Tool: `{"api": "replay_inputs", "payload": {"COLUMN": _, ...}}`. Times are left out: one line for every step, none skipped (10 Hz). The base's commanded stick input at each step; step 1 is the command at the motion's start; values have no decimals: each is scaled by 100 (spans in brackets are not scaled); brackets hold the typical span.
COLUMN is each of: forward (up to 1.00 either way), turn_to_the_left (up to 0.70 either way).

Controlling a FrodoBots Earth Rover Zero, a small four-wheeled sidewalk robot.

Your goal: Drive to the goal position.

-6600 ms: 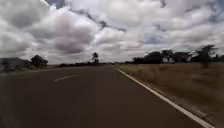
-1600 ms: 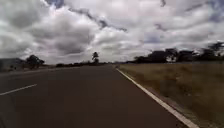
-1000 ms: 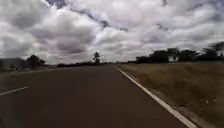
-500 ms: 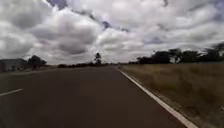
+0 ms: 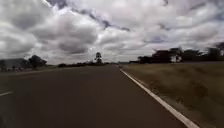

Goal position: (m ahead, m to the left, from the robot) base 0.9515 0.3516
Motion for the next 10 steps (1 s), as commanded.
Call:
{"api": "replay_inputs", "payload": {"forward": 0, "turn_to_the_left": 0}}
{"api": "replay_inputs", "payload": {"forward": 0, "turn_to_the_left": 0}}
{"api": "replay_inputs", "payload": {"forward": 0, "turn_to_the_left": 0}}
{"api": "replay_inputs", "payload": {"forward": 0, "turn_to_the_left": 0}}
{"api": "replay_inputs", "payload": {"forward": 0, "turn_to_the_left": 0}}
{"api": "replay_inputs", "payload": {"forward": 0, "turn_to_the_left": 0}}
{"api": "replay_inputs", "payload": {"forward": 0, "turn_to_the_left": 0}}
{"api": "replay_inputs", "payload": {"forward": 0, "turn_to_the_left": 0}}
{"api": "replay_inputs", "payload": {"forward": 0, "turn_to_the_left": 0}}
{"api": "replay_inputs", "payload": {"forward": 16, "turn_to_the_left": 0}}
